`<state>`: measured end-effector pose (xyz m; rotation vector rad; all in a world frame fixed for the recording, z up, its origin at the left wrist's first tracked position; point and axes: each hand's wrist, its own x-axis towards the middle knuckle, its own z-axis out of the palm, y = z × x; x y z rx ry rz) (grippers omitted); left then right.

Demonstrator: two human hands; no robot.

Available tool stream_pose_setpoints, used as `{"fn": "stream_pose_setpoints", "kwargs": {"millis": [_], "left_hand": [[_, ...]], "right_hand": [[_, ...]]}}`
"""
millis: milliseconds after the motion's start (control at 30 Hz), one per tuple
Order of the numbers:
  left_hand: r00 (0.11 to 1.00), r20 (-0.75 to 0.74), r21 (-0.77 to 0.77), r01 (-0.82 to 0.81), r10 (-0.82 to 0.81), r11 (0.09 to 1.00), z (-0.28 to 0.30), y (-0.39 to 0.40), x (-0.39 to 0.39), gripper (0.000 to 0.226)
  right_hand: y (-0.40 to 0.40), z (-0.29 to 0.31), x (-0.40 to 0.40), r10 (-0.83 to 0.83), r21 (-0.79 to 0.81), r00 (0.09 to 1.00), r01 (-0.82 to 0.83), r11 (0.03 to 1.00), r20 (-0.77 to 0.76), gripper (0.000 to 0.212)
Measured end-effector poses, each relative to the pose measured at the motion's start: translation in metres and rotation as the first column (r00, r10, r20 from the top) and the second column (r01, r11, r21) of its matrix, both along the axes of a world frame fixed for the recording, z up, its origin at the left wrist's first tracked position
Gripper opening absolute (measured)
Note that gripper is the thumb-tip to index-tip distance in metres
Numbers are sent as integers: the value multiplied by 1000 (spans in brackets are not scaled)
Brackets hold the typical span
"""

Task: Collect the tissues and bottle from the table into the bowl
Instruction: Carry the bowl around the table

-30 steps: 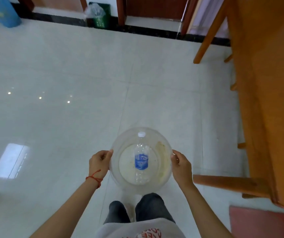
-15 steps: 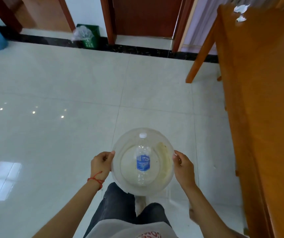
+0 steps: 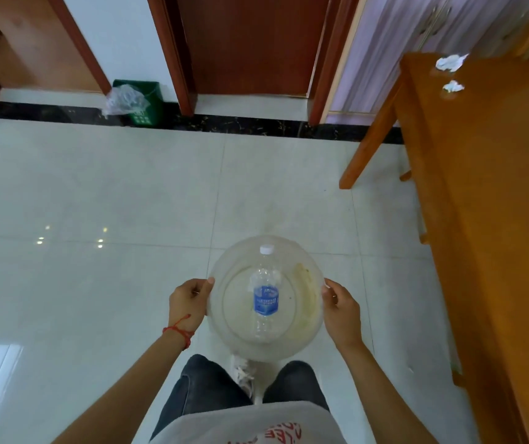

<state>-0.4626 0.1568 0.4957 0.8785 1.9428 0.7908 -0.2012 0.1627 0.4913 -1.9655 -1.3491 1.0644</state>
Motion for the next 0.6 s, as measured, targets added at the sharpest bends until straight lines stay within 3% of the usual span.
{"fn": "stream_pose_setpoints", "kwargs": {"millis": [600], "left_hand": [[1000, -1, 8, 10, -10, 1000, 12, 297, 28, 28]], "right_hand": [[292, 15, 25, -25, 5, 999, 25, 1000, 47, 32]]}}
